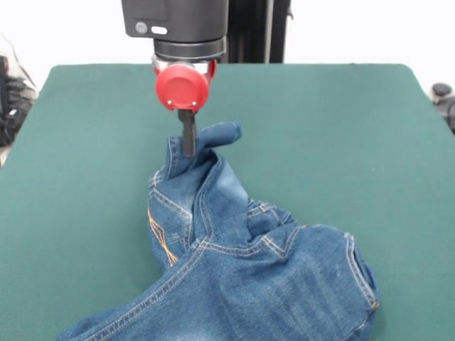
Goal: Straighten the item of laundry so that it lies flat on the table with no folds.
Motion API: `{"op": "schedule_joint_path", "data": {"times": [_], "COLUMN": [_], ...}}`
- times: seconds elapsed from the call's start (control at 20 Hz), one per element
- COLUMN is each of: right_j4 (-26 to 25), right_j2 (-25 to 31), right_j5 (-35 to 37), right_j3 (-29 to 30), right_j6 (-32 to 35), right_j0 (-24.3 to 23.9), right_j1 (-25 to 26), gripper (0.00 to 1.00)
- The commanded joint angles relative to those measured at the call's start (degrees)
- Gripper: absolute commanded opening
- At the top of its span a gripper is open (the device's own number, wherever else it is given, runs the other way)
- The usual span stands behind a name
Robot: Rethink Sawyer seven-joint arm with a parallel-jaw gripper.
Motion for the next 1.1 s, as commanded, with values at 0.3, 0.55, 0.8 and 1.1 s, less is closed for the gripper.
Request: {"op": "schedule_joint_path", "data": {"times": [0.3, 0.55, 0.8, 1.1], "right_j4": [0.35, -1.94, -4.12, -6.71], "right_j2": [12.13, 12.57, 13.36, 16.21], "right_j5": [27.84, 36.09, 39.36, 40.51], "right_j3": [-17.00, -24.84, -32.94, -45.61], "right_j6": [-31.21, -36.77, -45.46, -59.24], "right_j0": [-3.04, -2.25, -2.25, -2.48], "right_j1": [7.59, 6.82, 9.19, 16.60], "gripper": [0.00, 0.00, 0.00, 0.00]}}
